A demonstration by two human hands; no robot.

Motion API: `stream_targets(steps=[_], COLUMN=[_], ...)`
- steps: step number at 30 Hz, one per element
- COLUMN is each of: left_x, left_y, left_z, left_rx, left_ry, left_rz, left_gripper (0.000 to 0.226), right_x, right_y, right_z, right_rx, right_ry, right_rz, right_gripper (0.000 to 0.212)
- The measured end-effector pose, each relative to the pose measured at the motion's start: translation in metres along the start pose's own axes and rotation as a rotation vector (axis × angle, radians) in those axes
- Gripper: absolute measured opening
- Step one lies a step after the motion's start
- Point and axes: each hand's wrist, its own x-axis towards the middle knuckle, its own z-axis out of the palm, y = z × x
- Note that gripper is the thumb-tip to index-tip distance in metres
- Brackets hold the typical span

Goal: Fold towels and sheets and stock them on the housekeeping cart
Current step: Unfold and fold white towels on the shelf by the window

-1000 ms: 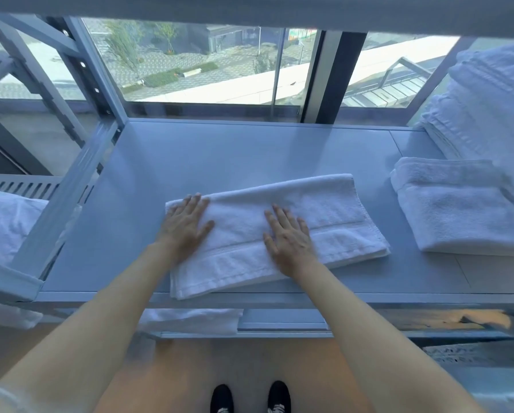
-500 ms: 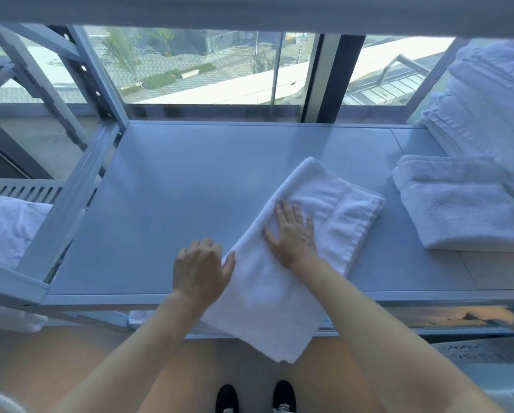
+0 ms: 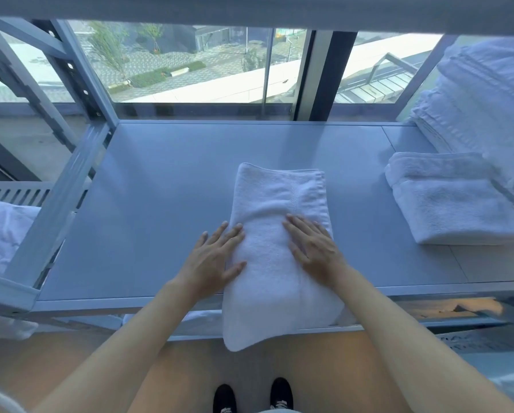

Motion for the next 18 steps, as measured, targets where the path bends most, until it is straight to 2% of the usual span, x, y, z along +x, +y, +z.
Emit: stream_targets(steps=[4,7,9,15,18], left_x=[0.013,0.022,0.020,-0.020,-0.053], left_y=[0.011,0.027,0.027,0.019,0.020], left_z=[-0.010,-0.002,0.009,0.025,0.038], left_rx=[0.010,-0.009,0.013,0.025,0.062], left_ry=[0.128,-0.007,-0.070,-0.027,0.018], left_rz=[0.081,0.100,0.100,0.158,0.165], left_gripper=[0.054,0.079,0.082,0.079,0.084], right_x=[-0.026,-0.032,-0.036,-0.067,-0.091], right_y=[0.020,0.014,0.010,-0.011,-0.024], right_z=[-0.004,-0.002,-0.003,0.003,0.013], right_rx=[-0.019,-0.039,-0.046,-0.063,-0.070], right_ry=[-0.070,-0.077,-0.083,-0.109,-0.092], right_rz=[-0.001,0.008,0.007,-0.052,-0.094], right_gripper=[0.062,0.066,0.066,0.064,0.071])
